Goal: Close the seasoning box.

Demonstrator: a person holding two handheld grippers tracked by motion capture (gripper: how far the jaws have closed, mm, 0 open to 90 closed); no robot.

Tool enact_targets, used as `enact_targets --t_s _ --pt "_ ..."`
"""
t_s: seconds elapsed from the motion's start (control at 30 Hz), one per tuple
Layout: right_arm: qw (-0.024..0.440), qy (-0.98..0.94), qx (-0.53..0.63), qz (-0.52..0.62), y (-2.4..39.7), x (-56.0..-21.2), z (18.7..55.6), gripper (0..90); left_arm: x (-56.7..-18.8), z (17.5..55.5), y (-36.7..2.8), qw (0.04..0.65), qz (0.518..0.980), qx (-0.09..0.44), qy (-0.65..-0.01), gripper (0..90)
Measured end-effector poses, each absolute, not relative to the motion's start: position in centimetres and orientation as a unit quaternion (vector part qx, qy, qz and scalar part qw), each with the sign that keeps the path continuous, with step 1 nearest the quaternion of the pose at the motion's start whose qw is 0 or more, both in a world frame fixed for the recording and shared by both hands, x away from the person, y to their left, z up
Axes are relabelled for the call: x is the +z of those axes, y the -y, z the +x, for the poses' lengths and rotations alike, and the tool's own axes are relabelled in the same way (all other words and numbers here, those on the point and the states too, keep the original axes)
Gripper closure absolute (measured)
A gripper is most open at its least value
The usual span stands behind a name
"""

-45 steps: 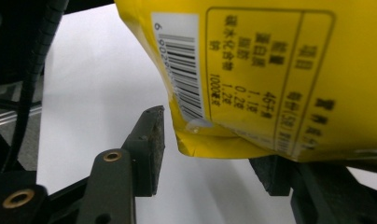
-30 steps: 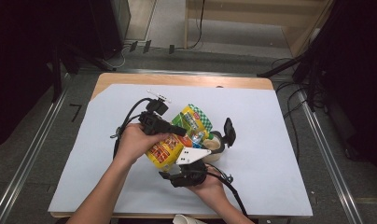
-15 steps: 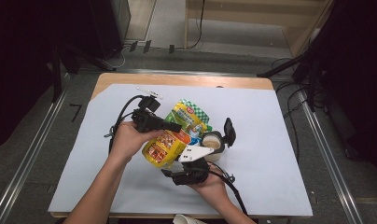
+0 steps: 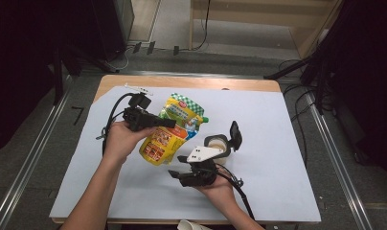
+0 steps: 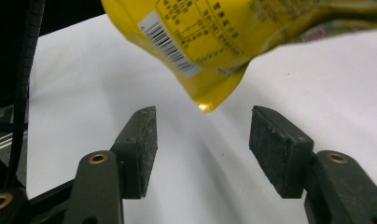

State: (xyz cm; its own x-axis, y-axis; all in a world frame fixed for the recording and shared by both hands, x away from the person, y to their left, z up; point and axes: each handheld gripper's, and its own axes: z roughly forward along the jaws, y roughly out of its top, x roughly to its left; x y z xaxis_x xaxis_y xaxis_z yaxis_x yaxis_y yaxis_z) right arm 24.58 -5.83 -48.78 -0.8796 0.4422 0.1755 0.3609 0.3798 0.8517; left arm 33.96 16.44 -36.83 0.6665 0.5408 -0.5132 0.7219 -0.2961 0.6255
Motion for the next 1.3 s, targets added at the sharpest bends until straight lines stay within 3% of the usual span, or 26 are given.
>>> enact_targets --t_s 0.67,1.3 --pt "0.046 -0.827 0.5 0.251 6.5 -48.8 24.5 43.3 -37.8 35.9 -19.1 0.46 0.774 -0.049 -0.433 89.4" --pt "0.052 -0.822 0.506 0.255 7.2 -48.5 24.4 43.6 -38.7 36.3 -20.2 0.447 0.777 -0.05 -0.441 88.7"
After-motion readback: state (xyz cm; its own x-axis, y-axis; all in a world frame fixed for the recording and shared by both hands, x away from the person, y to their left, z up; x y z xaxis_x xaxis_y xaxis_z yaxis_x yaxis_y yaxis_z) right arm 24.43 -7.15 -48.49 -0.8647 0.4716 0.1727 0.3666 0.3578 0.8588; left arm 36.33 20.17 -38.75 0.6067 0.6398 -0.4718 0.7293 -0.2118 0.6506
